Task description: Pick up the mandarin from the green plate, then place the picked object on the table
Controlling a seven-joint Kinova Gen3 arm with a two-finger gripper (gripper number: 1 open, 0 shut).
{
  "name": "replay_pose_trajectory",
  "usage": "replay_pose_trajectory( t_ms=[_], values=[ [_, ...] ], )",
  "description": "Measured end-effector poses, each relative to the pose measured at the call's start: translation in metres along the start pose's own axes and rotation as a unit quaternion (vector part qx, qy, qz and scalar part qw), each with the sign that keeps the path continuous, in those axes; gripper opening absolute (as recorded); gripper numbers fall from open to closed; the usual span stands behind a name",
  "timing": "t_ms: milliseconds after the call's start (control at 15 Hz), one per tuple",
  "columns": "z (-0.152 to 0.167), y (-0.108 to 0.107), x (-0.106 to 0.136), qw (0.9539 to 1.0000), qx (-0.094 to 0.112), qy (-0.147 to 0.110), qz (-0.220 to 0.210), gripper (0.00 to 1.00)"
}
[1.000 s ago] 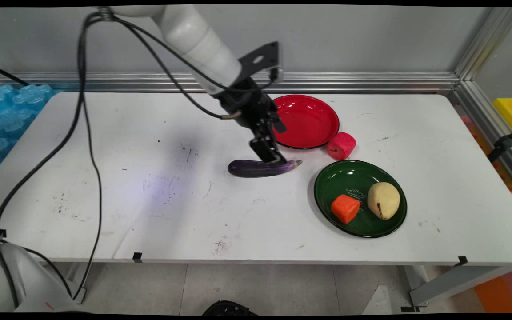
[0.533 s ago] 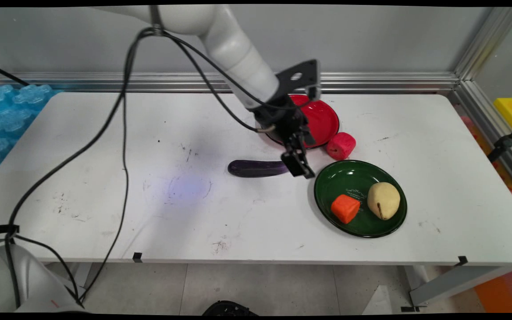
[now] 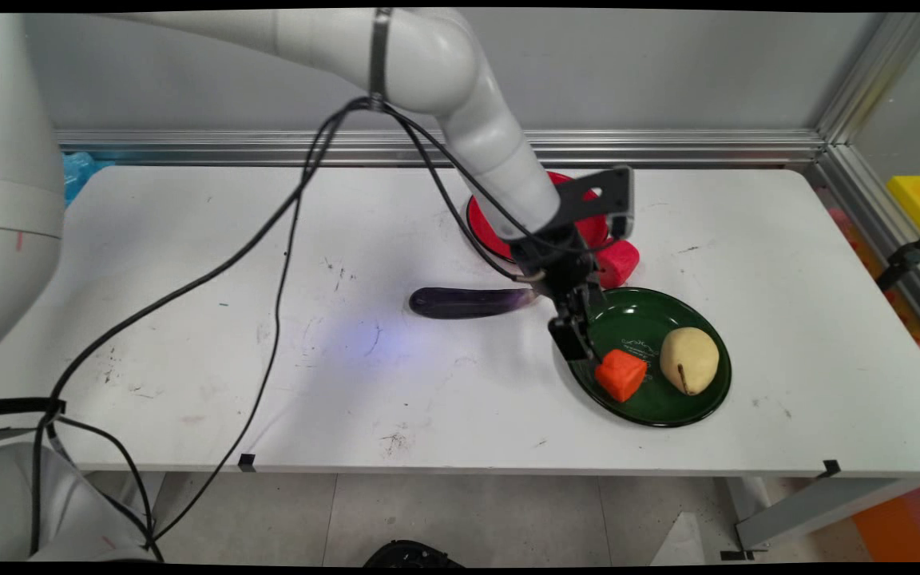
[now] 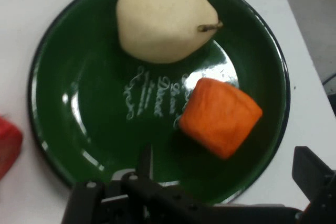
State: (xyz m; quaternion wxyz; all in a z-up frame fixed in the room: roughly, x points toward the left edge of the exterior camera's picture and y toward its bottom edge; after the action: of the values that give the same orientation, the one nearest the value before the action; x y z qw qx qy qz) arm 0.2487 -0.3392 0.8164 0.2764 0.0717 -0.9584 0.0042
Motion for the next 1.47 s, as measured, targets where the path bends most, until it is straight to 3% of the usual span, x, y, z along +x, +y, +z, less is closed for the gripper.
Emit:
replay_pose_trajectory(
  t_ms=[467, 867, 933, 1467],
  values=[
    [0.048, -0.006, 0.016, 0.9995, -0.025, -0.014, 0.015, 1.00],
    [0.072, -0.012, 0.023, 0.9989, -0.032, -0.025, 0.024, 1.00],
    [0.074, -0.012, 0.024, 0.9988, -0.033, -0.026, 0.026, 0.00],
    [0.065, -0.013, 0.032, 0.9982, -0.034, -0.025, 0.042, 0.00]
  ],
)
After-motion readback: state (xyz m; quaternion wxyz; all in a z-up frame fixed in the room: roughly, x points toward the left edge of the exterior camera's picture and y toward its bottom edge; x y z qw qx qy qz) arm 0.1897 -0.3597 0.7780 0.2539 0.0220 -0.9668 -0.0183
